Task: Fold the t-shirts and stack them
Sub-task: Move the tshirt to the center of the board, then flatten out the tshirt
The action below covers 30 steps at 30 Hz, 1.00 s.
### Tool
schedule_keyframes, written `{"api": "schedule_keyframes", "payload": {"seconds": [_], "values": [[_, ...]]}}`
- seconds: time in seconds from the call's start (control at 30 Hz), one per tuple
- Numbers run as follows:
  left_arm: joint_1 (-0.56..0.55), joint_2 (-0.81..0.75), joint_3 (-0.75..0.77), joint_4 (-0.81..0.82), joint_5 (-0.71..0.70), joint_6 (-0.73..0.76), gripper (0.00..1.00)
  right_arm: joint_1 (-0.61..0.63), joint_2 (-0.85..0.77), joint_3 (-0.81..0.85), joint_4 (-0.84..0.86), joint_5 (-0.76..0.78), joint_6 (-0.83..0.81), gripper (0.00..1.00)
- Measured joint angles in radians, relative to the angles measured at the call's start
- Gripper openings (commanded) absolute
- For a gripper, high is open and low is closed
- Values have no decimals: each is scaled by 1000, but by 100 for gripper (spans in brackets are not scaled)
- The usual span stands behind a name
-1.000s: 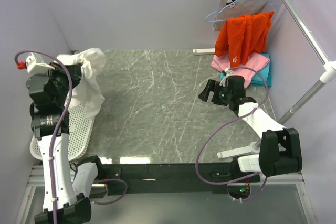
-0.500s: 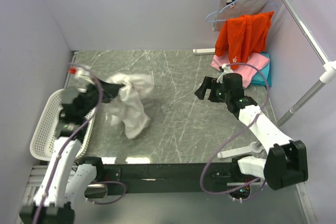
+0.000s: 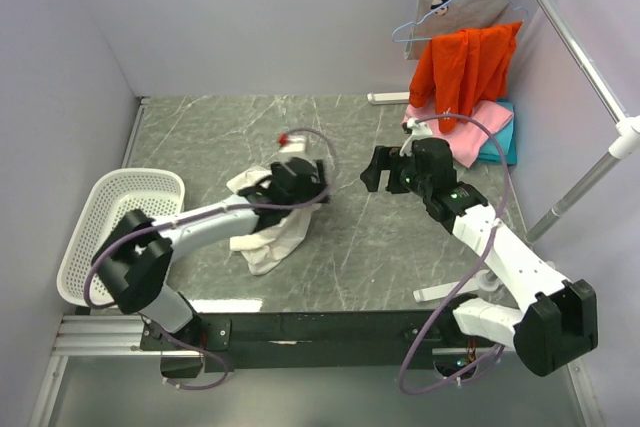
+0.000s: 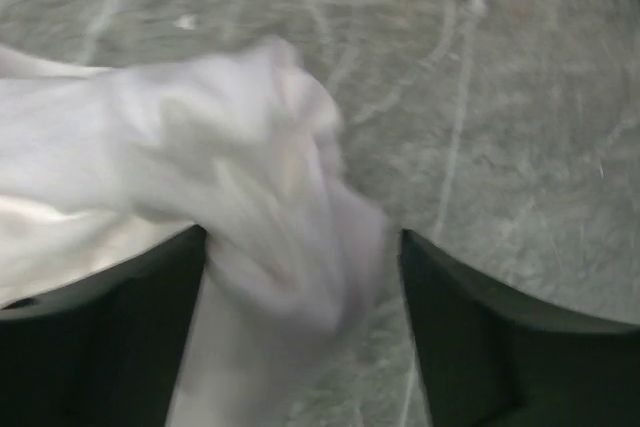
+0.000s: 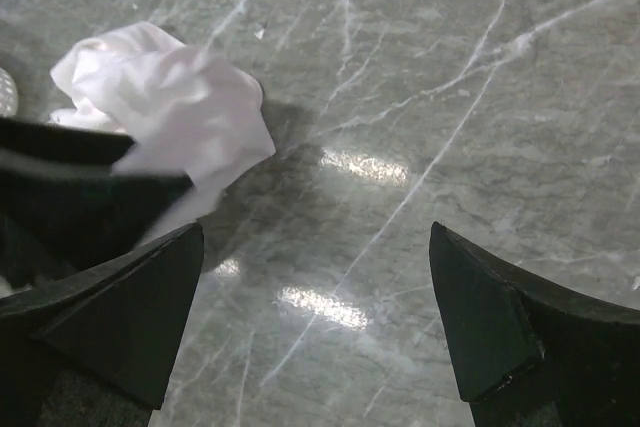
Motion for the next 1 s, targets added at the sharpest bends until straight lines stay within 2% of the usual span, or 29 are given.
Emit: {"api": "schedule_keyframes", "payload": {"seconds": [0.13,0.27,0.37,0.43,0.53,0.6,0.77,0.9,1.0], "values": [[-118,-2,23,-8,-87,-7,99,8,52,0,-2,-2,-14,100],[-104,-179,-68,-34,-231,-54,99,37,146,6,-8,-12,-25,100],[-42,-357,-121,-85,-344,-120,100,76,243,51,-14,-19,-32,100],[37,-457,-151,-101,-391,-163,99,108,311,107,-22,-17,-43,100],[169,-530,-197,-121,-428,-210,99,167,430,239,-52,-10,-67,100],[236,-528,-230,-133,-436,-235,99,219,533,365,-80,6,-89,100],[290,-396,-264,-159,-406,-279,99,353,746,640,-172,96,-157,100],[322,-288,-274,-149,-357,-307,99,431,847,742,-218,173,-197,98],[351,-262,-301,-128,-316,-319,99,457,874,745,-250,204,-218,92]]}}
